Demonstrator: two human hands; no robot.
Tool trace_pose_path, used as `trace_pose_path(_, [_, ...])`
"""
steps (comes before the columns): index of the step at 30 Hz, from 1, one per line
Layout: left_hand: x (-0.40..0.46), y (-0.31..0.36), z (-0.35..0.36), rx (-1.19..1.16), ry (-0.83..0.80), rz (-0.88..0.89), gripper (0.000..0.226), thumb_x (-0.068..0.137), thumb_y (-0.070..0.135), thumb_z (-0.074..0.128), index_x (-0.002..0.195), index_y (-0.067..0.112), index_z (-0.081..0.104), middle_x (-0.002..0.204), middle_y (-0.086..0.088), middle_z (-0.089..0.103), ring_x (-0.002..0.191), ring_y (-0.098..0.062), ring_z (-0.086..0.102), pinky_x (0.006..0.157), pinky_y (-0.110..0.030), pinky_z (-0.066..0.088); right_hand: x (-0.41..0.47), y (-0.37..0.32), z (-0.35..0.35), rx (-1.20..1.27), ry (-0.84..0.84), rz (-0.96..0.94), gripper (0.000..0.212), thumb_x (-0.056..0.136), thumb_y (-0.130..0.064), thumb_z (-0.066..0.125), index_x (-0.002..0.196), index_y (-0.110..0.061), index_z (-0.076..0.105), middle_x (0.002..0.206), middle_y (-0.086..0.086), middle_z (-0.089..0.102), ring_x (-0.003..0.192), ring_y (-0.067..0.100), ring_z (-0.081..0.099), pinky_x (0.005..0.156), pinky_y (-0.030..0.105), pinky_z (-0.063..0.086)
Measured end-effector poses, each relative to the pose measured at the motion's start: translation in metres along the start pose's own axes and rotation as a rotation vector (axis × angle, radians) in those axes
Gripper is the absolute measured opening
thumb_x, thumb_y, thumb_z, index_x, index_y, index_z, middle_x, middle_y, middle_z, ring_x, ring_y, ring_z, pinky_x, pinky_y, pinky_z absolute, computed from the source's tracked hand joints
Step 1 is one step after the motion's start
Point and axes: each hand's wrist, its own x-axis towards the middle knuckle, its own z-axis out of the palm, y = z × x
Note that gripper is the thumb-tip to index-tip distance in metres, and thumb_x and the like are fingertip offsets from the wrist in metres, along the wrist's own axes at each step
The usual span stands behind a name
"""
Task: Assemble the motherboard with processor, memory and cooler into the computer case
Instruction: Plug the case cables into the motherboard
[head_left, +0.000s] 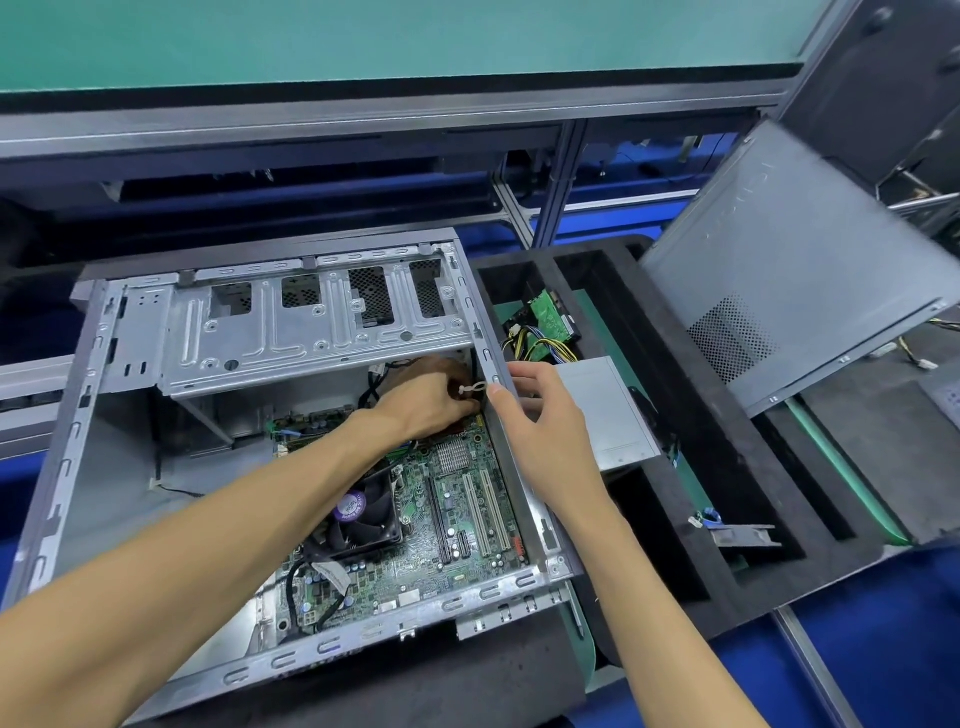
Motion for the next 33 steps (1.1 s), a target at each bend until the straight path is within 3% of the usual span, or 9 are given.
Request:
trace_pose_path(4, [0.001, -0.002, 0.002, 0.000, -0.003, -0.008, 0.035, 0.089, 0.049, 0.065, 0.117, 0.028, 0.067, 0.104, 0.002, 0.072, 0.082, -0.016, 0.069, 0.075, -0.034, 0.059, 0.001, 0.001, 0.000, -0.001, 0.004, -0.001, 0.022, 0.097, -0.039, 0.063, 0.118, -0.033, 0.057, 0.107, -0.022, 0.065, 0.098, -0.011, 0.059, 0.077, 0.013, 0.048])
trace_pose_path(10, [-0.001, 0.003, -0.002, 0.032, 0.026, 0.007, 0.033, 0.088, 0.051, 0.066, 0.112, 0.030, 0.070, 0.104, 0.006, 0.072, 0.085, -0.016, 0.068, 0.078, -0.033, 0.058, 0.000, -0.001, 0.000, -0.002, 0.004, 0.001, 0.020, 0.098, -0.038, 0.062, 0.117, -0.034, 0.057, 0.106, -0.022, 0.064, 0.096, -0.012, 0.058, 0.073, 0.010, 0.047])
trace_pose_path(15, [0.001, -0.006, -0.018, 0.050, -0.177, 0.004, 0.028, 0.098, 0.042, 0.054, 0.115, 0.025, 0.067, 0.102, 0.000, 0.071, 0.089, -0.017, 0.067, 0.082, -0.034, 0.055, 0.000, -0.003, 0.000, 0.024, 0.012, 0.004, 0.018, 0.096, -0.037, 0.065, 0.113, -0.034, 0.059, 0.104, -0.022, 0.065, 0.094, -0.012, 0.059, 0.070, 0.003, 0.046])
trace_pose_path(18, [-0.003, -0.016, -0.021, 0.055, -0.183, -0.078, 0.027, 0.103, 0.027, 0.042, 0.108, 0.014, 0.066, 0.085, -0.006, 0.068, 0.071, -0.017, 0.060, 0.065, -0.031, 0.049, 0.000, -0.003, 0.000, 0.028, 0.016, -0.001, 0.019, 0.096, -0.036, 0.065, 0.113, -0.034, 0.059, 0.103, -0.022, 0.064, 0.093, -0.014, 0.058, 0.068, 0.002, 0.044])
trace_pose_path(22, [-0.025, -0.021, -0.030, -0.049, -0.069, -0.047, 0.031, 0.104, 0.019, 0.040, 0.126, 0.025, 0.060, 0.074, 0.006, 0.062, 0.050, -0.004, 0.050, 0.047, -0.021, 0.039, 0.000, -0.003, -0.001, 0.016, 0.013, -0.004, 0.019, 0.097, -0.037, 0.064, 0.115, -0.034, 0.059, 0.104, -0.023, 0.063, 0.092, -0.013, 0.058, 0.067, 0.001, 0.044])
trace_pose_path(25, [-0.051, -0.024, -0.051, -0.067, -0.058, 0.050, 0.031, 0.105, 0.027, 0.044, 0.129, 0.025, 0.062, 0.089, 0.006, 0.069, 0.051, 0.003, 0.052, 0.048, -0.016, 0.039, -0.001, -0.005, -0.001, -0.010, 0.006, -0.010, 0.018, 0.097, -0.038, 0.063, 0.114, -0.035, 0.057, 0.104, -0.022, 0.063, 0.092, -0.013, 0.058, 0.067, 0.001, 0.043])
trace_pose_path(28, [-0.081, -0.028, -0.076, -0.063, -0.088, 0.078, 0.020, 0.101, 0.039, 0.050, 0.112, 0.034, 0.066, 0.108, 0.016, 0.066, 0.087, -0.006, 0.064, 0.079, -0.032, 0.052, -0.001, -0.007, -0.001, -0.098, 0.018, -0.045, 0.022, 0.098, -0.038, 0.062, 0.118, -0.034, 0.055, 0.109, -0.018, 0.062, 0.099, -0.006, 0.059, 0.076, 0.010, 0.047])
trace_pose_path(31, [-0.111, -0.035, -0.091, -0.067, -0.149, 0.058, 0.022, 0.093, 0.054, 0.058, 0.091, 0.033, 0.066, 0.087, 0.015, 0.066, 0.076, 0.000, 0.059, 0.071, -0.025, 0.048, -0.003, -0.012, -0.002, -0.243, 0.051, -0.145, 0.026, 0.098, -0.032, 0.062, 0.122, -0.027, 0.056, 0.116, -0.011, 0.060, 0.111, 0.008, 0.056, 0.092, 0.025, 0.047])
trace_pose_path(33, [-0.128, -0.042, -0.096, -0.024, -0.246, -0.033, 0.036, 0.081, 0.065, 0.066, 0.084, 0.030, 0.064, 0.075, 0.013, 0.063, 0.063, -0.001, 0.053, 0.064, -0.022, 0.045, -0.006, -0.021, -0.001, -0.345, 0.114, -0.265, 0.022, 0.098, -0.027, 0.063, 0.119, -0.023, 0.059, 0.113, -0.008, 0.058, 0.111, 0.011, 0.051, 0.092, 0.017, 0.040])
